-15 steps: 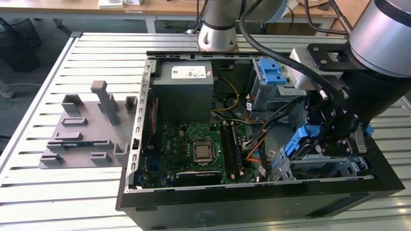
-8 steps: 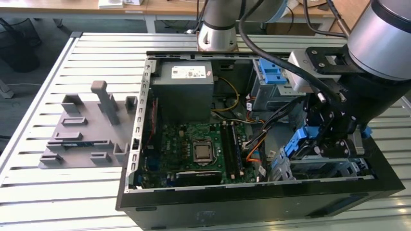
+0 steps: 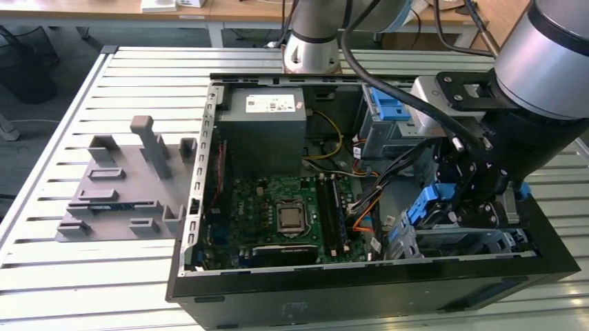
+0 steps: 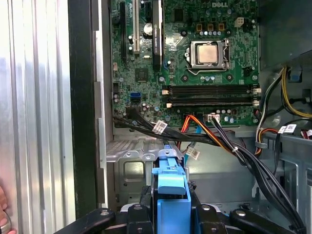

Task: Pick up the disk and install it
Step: 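Insert the disk into the insertion slot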

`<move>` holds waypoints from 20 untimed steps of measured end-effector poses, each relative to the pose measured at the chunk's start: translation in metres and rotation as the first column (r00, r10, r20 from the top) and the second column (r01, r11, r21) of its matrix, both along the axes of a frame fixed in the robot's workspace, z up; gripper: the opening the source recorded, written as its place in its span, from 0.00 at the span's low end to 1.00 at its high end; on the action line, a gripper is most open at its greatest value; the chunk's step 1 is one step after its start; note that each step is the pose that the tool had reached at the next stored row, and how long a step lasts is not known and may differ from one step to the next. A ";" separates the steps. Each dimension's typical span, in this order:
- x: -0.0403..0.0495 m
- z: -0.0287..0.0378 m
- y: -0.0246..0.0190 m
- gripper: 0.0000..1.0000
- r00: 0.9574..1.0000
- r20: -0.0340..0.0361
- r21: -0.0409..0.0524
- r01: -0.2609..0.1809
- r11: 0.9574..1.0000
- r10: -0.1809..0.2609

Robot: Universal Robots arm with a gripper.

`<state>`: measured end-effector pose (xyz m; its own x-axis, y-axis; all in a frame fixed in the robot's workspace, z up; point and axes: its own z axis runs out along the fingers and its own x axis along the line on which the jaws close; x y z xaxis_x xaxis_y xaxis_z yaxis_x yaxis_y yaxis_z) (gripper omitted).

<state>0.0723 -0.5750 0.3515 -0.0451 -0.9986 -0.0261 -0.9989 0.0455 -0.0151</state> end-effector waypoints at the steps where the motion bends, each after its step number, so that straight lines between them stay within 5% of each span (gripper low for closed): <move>1: 0.0000 -0.0005 0.0000 0.36 1.000 0.000 0.000 0.000 1.000 0.000; 20: 0.0000 -0.0031 0.0000 0.42 1.000 0.000 0.000 0.000 1.000 0.000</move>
<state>0.0723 -0.5750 0.3483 -0.0450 -0.9986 -0.0262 -0.9989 0.0454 -0.0152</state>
